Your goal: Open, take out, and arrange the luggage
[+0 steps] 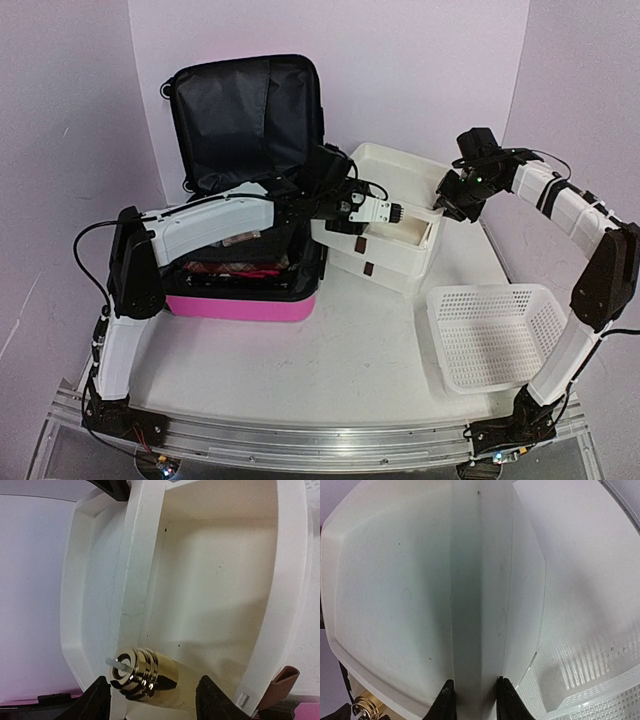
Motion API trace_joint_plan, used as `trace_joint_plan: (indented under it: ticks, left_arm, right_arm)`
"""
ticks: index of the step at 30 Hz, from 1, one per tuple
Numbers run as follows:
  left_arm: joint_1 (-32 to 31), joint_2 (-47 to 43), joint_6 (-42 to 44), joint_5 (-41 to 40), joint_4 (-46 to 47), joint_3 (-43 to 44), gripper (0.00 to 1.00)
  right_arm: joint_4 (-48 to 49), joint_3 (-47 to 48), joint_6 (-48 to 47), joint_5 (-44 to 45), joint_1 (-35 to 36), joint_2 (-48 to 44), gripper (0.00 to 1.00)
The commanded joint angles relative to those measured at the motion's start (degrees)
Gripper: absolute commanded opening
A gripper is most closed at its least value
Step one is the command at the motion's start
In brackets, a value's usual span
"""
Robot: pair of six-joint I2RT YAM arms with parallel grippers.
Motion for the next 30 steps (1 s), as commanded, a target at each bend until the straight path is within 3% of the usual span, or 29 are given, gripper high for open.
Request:
trace_joint_plan:
  ticks: [1, 9, 13, 15, 19, 21, 24, 27, 30]
  left_arm:
    - [0.1, -1.1, 0.0, 1.1, -4.5, 1.7, 0.62]
    - [0.1, -6.8, -10.5, 9.2, -5.4, 0.9, 0.7]
    - [0.1, -11.9, -21.9, 13.7, -4.9, -1.0, 0.72]
    - [0.1, -14.4, -31.6, 13.1, -3.9, -2.8, 0.71]
    - [0.1, -20.8, -53.1, 12.4, 0.8, -13.1, 0.6]
    - [0.1, -24.1, -62.9, 13.4, 7.0, -21.0, 0.5]
    - [0.1, -27.3, -77.9, 8.2, 16.7, -30.6, 0.29]
    - [0.2, -28.0, -90.6, 6.4, 27.9, -38.1, 0.35]
    - [0.4, -26.6, -98.1, 4.1, 34.1, -41.1, 0.29]
  right_arm:
    - [1.1, -0.8, 0.8, -6.6, 1.3, -1.6, 0.0]
    - [1.1, -0.6, 0.7, -6.6, 1.3, -1.3, 0.0]
    - [1.1, -0.8, 0.6, -6.5, 1.3, -1.3, 0.0]
    - [1.1, -0.9, 0.6, -6.3, 1.3, -1.3, 0.0]
    - [1.1, -1.0, 0.7, -6.5, 1.3, -1.0, 0.0]
    - [1.1, -1.0, 0.9, -6.6, 1.3, -0.9, 0.0]
    - [1.2, -0.9, 1.1, -6.8, 1.3, -0.7, 0.0]
    - [1.2, -1.0, 1.2, -6.8, 1.3, -0.9, 0.0]
    - [1.3, -1.5, 1.2, -6.3, 1.2, -1.2, 0.0]
